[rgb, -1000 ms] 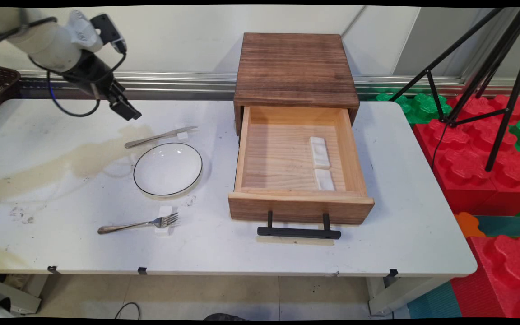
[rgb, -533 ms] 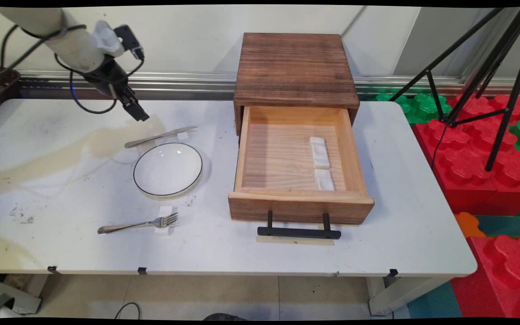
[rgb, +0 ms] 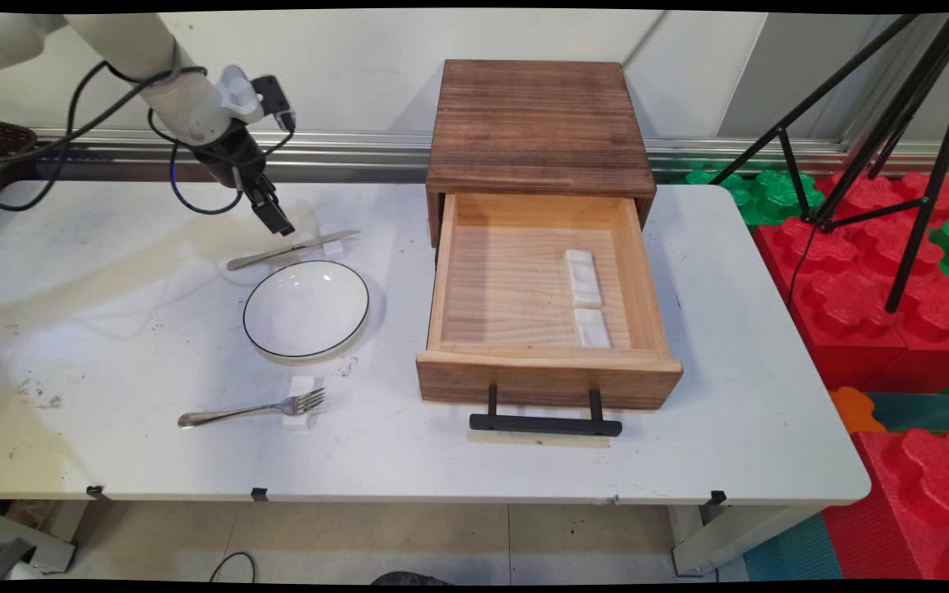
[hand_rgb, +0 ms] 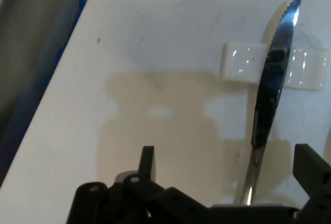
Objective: Pick up the knife from the left of the white plate
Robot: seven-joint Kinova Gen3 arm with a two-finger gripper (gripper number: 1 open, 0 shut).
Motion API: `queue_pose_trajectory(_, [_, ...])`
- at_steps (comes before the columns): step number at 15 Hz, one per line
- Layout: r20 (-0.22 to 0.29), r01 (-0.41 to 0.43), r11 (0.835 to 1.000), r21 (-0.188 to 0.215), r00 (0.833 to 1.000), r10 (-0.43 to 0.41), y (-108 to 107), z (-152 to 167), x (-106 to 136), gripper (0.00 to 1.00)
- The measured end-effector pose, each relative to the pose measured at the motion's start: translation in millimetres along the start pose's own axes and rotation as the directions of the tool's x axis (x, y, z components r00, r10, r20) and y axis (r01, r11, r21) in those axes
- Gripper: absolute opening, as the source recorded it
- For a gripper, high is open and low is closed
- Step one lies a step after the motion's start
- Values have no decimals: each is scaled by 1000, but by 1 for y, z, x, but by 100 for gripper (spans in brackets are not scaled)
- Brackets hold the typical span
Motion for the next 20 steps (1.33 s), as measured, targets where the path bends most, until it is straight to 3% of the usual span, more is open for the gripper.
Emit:
queue_pose_trajectory(5, [12,-40,997,-72,999,41,-5,27,8,100])
queue_pose_trajectory(10, [18,-60,992,-113,998,62,-7,41,12,100])
queue_pose_trajectory(20, [29,-77,985,-152,996,83,-7,54,14,100])
